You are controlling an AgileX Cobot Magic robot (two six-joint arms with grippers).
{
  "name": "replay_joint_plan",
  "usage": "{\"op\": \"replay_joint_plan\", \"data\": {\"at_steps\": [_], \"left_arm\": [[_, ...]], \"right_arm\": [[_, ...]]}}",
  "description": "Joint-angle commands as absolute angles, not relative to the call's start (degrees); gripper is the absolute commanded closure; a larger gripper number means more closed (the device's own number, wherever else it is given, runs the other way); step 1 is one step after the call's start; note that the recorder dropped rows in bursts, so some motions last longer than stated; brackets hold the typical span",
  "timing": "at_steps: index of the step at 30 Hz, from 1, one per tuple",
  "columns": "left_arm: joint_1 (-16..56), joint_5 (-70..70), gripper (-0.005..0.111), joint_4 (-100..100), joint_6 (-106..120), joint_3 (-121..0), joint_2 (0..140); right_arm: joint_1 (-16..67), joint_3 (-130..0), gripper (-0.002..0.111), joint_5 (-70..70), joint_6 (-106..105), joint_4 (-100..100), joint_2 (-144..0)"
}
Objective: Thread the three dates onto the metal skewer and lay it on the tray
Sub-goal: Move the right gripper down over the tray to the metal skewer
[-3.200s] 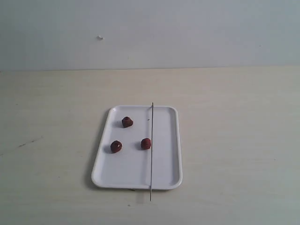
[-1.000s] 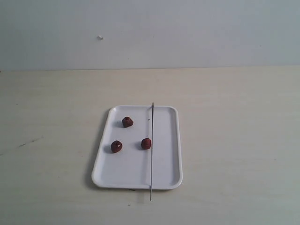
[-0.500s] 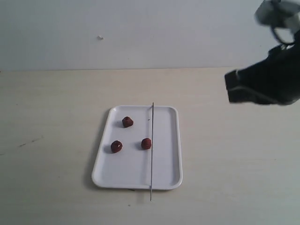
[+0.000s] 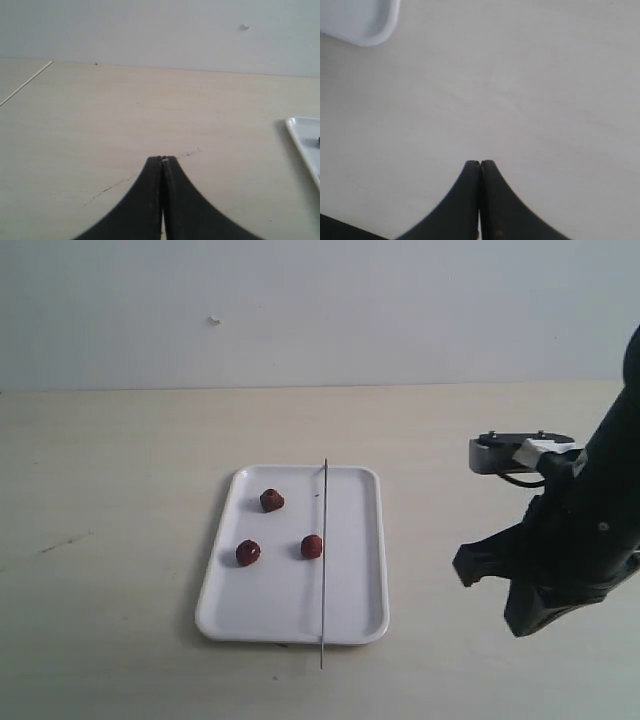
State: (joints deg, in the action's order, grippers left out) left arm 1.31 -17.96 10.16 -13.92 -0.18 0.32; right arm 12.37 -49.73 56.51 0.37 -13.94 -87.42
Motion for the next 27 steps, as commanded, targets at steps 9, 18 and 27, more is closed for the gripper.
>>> {"op": "replay_joint_plan", "data": {"at_steps": [9,18,27], "left_arm": [[1.1,-17.8,0.107,10.2,-13.7,0.0,0.0],[1.1,-17.8,0.107,10.2,-13.7,0.0,0.0],[1.1,-17.8,0.107,10.2,-13.7,0.0,0.0]], "right_arm": [[30.3,-49.7,0.108,29.4,21.8,-13.9,-88.9],[34.7,-54.7,0.108,30.8,26.3,-13.1,-95.1],[38.0,-65.0,0.108,39.9,39.4,0.0,-104.1]]}}
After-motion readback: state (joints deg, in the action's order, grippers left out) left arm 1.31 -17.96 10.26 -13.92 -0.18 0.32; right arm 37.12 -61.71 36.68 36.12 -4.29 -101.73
